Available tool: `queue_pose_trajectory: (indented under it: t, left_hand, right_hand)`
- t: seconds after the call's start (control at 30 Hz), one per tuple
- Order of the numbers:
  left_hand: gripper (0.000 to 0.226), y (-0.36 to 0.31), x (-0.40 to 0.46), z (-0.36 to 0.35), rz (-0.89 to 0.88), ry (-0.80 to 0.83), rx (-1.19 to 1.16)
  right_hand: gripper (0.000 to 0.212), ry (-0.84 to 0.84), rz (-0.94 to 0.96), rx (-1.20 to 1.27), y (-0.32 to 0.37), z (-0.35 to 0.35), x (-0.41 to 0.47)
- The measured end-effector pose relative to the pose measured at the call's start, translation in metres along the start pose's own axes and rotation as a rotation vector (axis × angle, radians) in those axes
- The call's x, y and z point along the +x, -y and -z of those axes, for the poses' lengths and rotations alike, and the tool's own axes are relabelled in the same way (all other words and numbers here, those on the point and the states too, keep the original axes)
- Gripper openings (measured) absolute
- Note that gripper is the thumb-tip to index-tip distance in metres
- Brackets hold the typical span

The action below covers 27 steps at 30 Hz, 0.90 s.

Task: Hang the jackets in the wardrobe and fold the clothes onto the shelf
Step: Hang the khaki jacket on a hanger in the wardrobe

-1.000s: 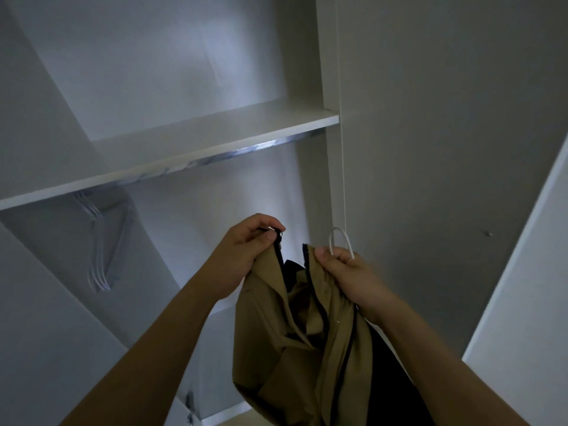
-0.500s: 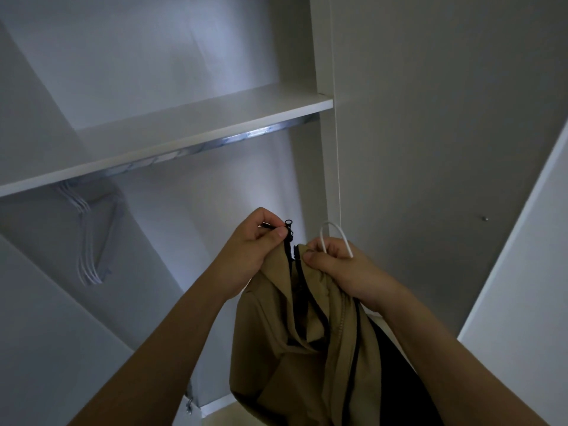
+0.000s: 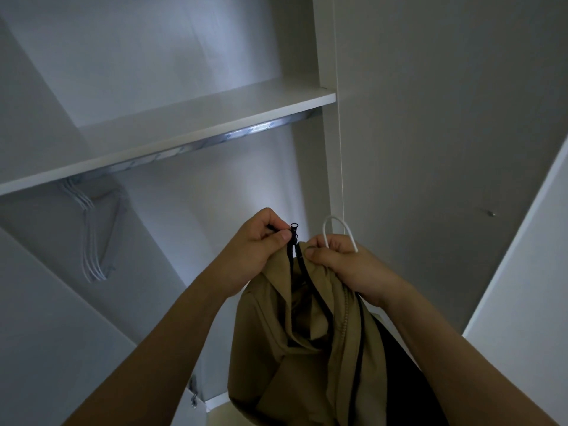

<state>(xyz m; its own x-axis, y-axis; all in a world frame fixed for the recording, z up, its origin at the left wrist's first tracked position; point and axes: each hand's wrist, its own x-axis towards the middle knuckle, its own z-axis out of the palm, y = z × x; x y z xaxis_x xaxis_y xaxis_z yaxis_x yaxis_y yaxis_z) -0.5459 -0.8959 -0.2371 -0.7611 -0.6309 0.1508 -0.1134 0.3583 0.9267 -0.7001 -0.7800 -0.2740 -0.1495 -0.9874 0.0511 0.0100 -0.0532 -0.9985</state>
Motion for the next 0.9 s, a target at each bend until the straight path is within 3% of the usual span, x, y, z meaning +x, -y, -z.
queue_pose_trajectory:
  t: [0.47,0.77,0.9]
  left_hand:
    - [0.018,-0.005,-0.003,-0.001,0.003,0.081,-0.044]
    - [0.018,-0.016,-0.007,0.005,0.025,0.203,0.096]
    - [0.018,-0.017,-0.007,0.004,-0.036,0.118,0.333]
  right_hand:
    - [0.017,-0.01,-0.007,0.003,0.001,0.003,-0.003]
    - [0.034,-0.123,0.029,0.036,-0.007,0.0,-0.001]
    - [0.029,-0.101,0.031,-0.004,-0.007,0.001,-0.001]
